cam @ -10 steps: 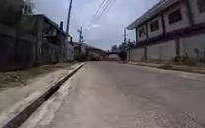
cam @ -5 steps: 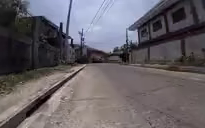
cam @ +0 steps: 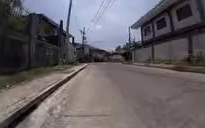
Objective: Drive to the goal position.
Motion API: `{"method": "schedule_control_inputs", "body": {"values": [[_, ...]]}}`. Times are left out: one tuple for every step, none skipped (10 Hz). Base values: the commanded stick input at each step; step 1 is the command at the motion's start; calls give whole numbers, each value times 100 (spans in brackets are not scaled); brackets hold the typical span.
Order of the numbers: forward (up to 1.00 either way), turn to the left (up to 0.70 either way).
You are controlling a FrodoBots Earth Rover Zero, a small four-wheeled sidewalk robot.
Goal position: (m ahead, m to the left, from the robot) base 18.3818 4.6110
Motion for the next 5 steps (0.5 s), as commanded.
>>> {"method": "schedule_control_inputs", "body": {"values": [[100,0],[100,0],[100,0],[100,0],[100,0]]}}
